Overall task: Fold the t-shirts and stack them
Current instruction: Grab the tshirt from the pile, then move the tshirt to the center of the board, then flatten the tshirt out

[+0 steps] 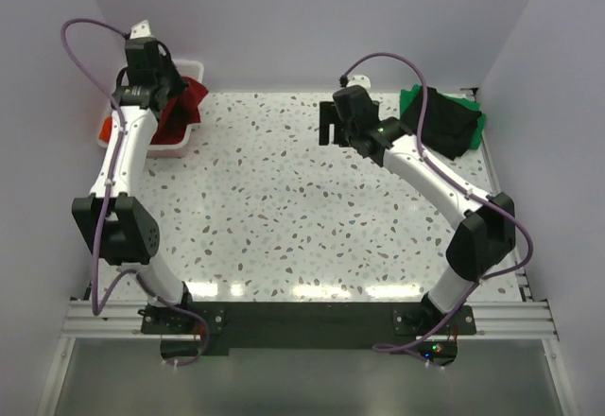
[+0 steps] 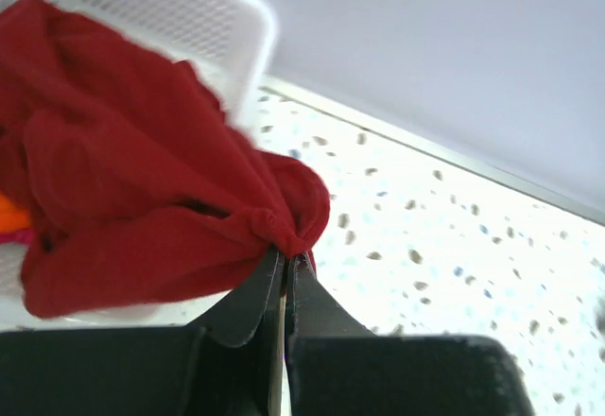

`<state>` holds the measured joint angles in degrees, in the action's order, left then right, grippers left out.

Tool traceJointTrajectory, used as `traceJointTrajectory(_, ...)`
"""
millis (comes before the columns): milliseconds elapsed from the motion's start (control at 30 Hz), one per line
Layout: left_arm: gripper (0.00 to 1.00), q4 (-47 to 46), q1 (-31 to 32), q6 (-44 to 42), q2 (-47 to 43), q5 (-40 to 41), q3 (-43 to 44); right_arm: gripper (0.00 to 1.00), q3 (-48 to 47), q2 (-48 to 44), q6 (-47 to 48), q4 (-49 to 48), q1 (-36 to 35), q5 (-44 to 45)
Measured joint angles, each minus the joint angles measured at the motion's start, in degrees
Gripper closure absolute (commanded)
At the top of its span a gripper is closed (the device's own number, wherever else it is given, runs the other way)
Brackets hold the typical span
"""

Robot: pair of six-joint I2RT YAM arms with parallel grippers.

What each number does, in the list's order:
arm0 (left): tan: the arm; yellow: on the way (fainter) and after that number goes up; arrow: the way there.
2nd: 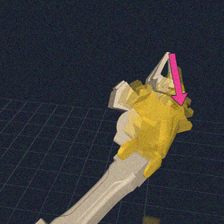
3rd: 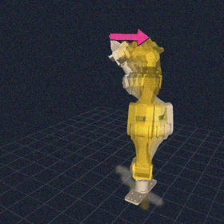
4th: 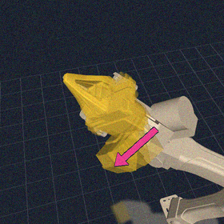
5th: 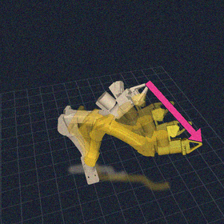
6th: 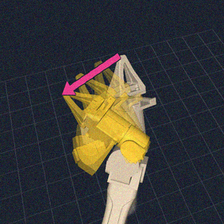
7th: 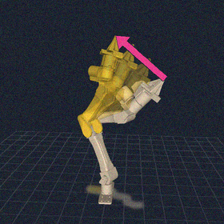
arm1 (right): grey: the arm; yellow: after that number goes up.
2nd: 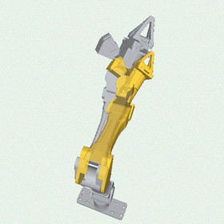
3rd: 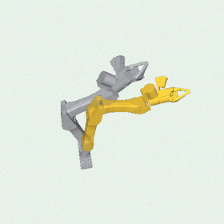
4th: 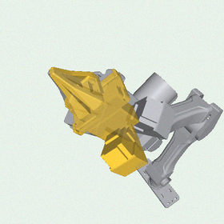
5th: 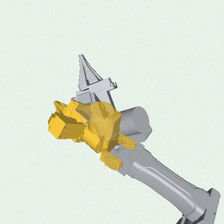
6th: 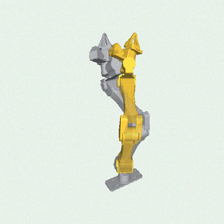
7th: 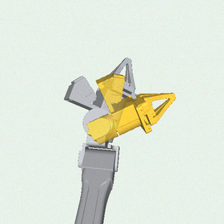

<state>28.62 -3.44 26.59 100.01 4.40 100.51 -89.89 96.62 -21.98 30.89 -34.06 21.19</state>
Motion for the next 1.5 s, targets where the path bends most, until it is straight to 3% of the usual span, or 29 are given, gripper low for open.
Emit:
traceJointTrajectory(200,1.00,-0.1,10.4,-2.3,-5.8,-2.4,1.8,0.12,-0.1,-3.5,-3.7,3.4,0.3,8.3)
traceJointTrajectory(533,1.00,3.1,27.0,-6.3,-6.7,-7.8,16.1,0.14,4.1,-15.5,-13.0,7.5,0.7,20.4)
traceJointTrajectory(933,1.00,-1.3,41.5,-8.9,-10.2,-21.5,16.5,0.14,9.2,-23.0,-16.8,9.4,0.7,24.8)
traceJointTrajectory(1000,0.49,-3.6,41.9,-9.0,-11.7,-25.4,15.6,0.13,10.1,-23.2,-17.0,9.9,0.7,24.9)
traceJointTrajectory(1033,0.38,-4.5,42.0,-9.4,-12.3,-26.6,15.3,0.13,10.4,-23.3,-17.1,10.0,0.7,25.0)
traceJointTrajectory(1100,0.01,-5.9,42.1,-10.0,-13.2,-28.6,15.2,0.13,10.8,-23.6,-17.1,10.4,0.7,25.4)
traceJointTrajectory(1300,0.00,-6.1,42.1,-12.2,-14.8,-25.9,11.5,0.13,10.8,-24.6,-16.8,10.4,0.7,26.9)
traceJointTrajectory(1500,0.00,-1.5,42.1,-13.8,-14.7,-10.9,4.1,0.13,10.8,-25.4,-15.5,10.5,0.7,28.3)
